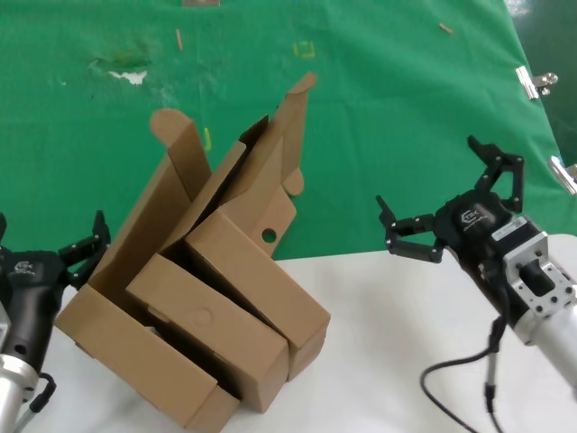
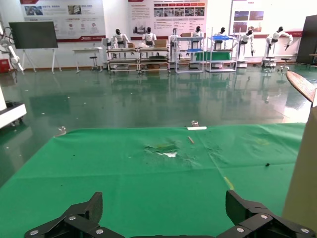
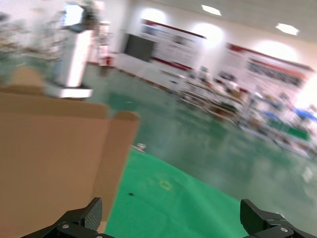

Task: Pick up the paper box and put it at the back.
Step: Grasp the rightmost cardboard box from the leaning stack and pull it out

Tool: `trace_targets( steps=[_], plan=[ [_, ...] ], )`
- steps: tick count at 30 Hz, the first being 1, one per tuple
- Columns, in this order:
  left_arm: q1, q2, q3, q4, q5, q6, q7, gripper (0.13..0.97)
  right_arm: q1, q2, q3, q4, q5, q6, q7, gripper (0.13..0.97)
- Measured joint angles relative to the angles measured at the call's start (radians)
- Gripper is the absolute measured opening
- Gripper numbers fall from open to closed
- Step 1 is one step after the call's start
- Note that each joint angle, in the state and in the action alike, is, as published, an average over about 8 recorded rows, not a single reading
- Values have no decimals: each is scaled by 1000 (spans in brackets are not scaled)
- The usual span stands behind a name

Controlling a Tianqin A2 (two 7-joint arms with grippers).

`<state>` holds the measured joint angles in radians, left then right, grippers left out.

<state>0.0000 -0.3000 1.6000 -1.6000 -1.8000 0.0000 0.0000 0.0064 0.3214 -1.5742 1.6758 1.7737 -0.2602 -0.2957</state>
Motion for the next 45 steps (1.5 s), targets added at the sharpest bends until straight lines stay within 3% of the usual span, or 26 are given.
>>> trace_targets(
  steps=[8, 21, 26, 30, 38, 45],
  plan=[
    [0, 0, 0, 0, 0, 0, 0, 803, -12, 151, 48, 30, -25, -166, -263, 966],
    [0, 0, 0, 0, 0, 0, 0, 541, -59, 376, -60, 85, -85, -346, -354, 966],
    [0, 0, 0, 0, 0, 0, 0, 407, -63, 396, -118, 98, -88, -391, -369, 965],
    [0, 0, 0, 0, 0, 0, 0, 407, -47, 393, -157, 83, -83, -419, -381, 964],
    [0, 0, 0, 0, 0, 0, 0, 252, 0, 370, -220, 15, -63, -476, -419, 950],
    [0, 0, 0, 0, 0, 0, 0, 185, 49, 339, -256, -52, -48, -511, -453, 911]
  ],
)
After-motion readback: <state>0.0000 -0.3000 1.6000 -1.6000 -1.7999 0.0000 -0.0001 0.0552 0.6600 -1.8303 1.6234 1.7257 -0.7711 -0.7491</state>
